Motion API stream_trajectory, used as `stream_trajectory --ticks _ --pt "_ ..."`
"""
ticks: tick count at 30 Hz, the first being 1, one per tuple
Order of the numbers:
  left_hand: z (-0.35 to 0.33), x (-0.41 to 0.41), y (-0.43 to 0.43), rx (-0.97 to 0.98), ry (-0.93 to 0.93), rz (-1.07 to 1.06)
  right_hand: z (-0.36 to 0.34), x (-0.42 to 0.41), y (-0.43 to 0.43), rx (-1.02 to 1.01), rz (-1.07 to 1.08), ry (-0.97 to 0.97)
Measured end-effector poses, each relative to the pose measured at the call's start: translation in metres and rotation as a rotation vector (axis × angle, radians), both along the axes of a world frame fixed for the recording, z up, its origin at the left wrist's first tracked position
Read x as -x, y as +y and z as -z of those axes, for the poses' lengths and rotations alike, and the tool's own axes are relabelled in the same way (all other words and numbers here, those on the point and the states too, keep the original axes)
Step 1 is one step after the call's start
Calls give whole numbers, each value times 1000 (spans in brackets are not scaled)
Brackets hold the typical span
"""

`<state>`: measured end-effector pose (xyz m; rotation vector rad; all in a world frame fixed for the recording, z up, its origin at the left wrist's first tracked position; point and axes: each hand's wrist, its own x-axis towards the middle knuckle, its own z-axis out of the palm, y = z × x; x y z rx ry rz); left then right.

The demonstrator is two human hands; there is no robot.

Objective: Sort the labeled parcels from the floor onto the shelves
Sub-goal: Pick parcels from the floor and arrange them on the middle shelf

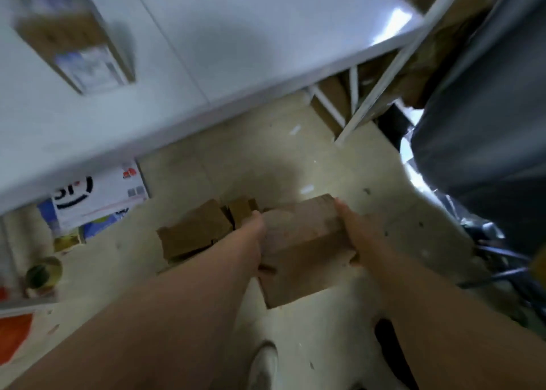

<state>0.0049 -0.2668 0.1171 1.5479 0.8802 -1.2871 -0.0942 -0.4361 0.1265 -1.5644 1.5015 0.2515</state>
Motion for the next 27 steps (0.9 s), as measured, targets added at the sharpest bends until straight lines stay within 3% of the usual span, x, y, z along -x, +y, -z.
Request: stream_trajectory --ticks 6,10,13,19,22,27 --pt "-190 -4 23 118 -170 -13 -187 18 4 -78 6 -142" --pt "-276 -6 48 484 -134 16 -300 38 22 -127 102 -273" --pt "-343 -7 67 444 -262 31 -362 51 35 -167 183 -498" --pt "-451 2 90 436 -391 -116 -446 71 66 -189 145 -857" --pt "-488 5 109 546 -418 -87 -473 78 73 -274 119 -866" --pt "-530 14 139 812 -622 81 -498 88 87 -460 25 -818"
